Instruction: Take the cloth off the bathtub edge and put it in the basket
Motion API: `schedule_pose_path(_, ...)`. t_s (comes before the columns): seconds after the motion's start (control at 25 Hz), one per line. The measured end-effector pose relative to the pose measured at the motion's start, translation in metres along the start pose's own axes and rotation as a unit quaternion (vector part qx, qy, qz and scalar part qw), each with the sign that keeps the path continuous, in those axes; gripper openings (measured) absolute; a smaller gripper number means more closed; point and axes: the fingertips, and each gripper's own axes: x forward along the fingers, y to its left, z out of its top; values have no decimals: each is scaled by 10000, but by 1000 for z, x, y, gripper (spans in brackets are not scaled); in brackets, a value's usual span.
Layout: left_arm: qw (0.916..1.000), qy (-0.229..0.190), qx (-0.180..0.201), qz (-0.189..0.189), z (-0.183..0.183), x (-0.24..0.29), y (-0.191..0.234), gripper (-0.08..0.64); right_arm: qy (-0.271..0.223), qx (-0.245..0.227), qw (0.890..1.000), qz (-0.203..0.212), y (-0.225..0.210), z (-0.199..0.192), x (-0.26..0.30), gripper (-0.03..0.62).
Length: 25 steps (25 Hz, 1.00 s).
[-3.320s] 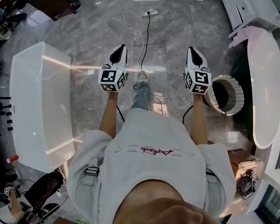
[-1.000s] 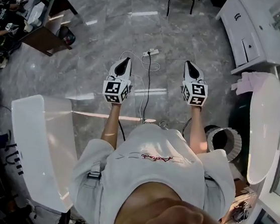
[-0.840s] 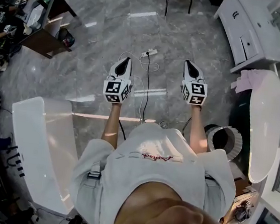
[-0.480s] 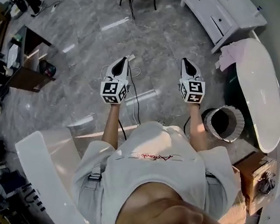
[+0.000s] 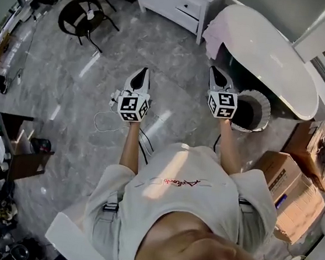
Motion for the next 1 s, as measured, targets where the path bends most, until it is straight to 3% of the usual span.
schedule_pose_path(0.4,9912,103,56,-1315,-5,82,-90,0,105,189,9940,-1071,-83,-19,-48,8)
schedule_pose_path(0.68,9803,155,84,-1965,-10,113,-104,0,158,222,9852,-1693,-97,-24,-58,7)
schedule_pose_path(1.0,9729,114,69,-2306,-5,125,-104,0,168,231,9800,-1968,-90,-21,-60,6)
